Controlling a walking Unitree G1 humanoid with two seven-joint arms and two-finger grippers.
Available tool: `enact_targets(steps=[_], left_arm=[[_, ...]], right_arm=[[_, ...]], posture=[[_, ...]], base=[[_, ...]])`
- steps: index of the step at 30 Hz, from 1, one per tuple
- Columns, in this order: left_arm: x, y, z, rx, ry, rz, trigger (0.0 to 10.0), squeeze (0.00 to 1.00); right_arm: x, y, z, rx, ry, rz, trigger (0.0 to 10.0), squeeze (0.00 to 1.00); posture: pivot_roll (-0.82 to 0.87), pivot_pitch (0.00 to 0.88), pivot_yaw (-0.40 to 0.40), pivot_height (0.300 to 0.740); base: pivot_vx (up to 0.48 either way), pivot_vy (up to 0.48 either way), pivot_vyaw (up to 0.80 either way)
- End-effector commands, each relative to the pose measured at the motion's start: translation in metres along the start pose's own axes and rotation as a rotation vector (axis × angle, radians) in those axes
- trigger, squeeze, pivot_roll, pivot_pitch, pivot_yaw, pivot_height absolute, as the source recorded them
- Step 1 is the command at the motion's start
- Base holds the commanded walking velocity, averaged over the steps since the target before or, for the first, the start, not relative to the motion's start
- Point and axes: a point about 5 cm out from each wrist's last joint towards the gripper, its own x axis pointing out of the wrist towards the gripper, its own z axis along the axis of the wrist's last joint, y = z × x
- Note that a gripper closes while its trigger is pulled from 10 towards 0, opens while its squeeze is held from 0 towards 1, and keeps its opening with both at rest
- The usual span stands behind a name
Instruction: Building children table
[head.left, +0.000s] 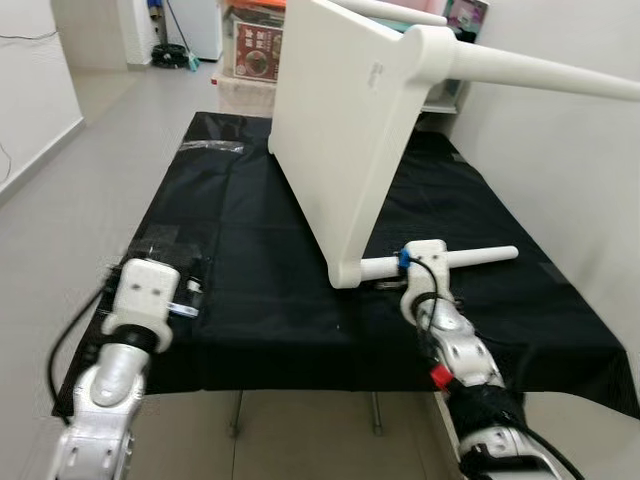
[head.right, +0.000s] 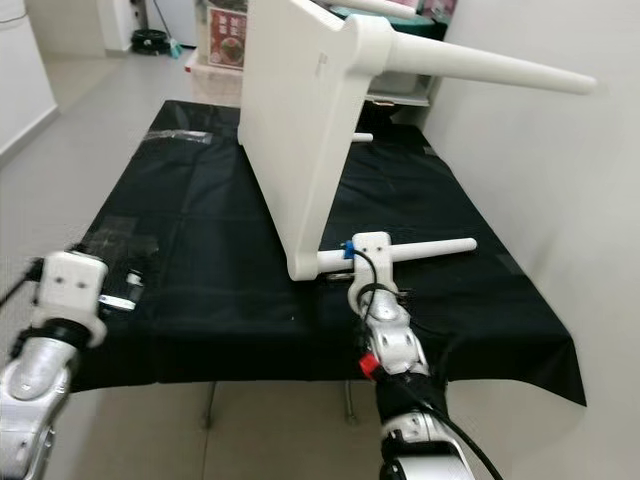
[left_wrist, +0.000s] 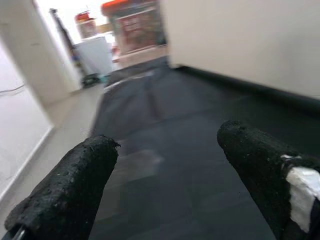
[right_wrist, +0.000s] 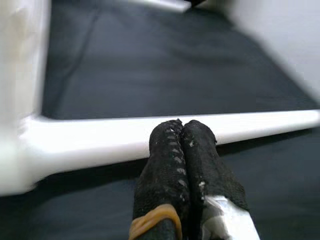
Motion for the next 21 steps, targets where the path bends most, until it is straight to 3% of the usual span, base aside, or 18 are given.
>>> enact_targets(steps=[1,11,21], left_arm=[[-0.002,-0.006,0.002,-0.010,-0.009,-0.025,10.0,0.00],[-0.002,-0.017,0.004,-0.020,-0.026,-0.097,10.0,0.00],[0.002,-0.018,0.006,-0.026,-0.035,-0.101,10.0,0.00]], right_arm=[[-0.003,-0.010,0.001,-0.002,-0.019,-0.055,10.0,0.00],[-0.021,-0.035,0.015,-0.035,-0.131,-0.198,10.0,0.00],[-0.030,-0.034,0.022,-0.028,-0.169,-0.225,10.0,0.00]], posture=[[0.04,0.000,-0.105,0.740],[0.02,0.000,-0.085,0.740],[0.01,0.000,-0.080,0.740]], base=[[0.000,0.000,0.00],[0.000,0.000,0.00],[0.000,0.000,0.00]])
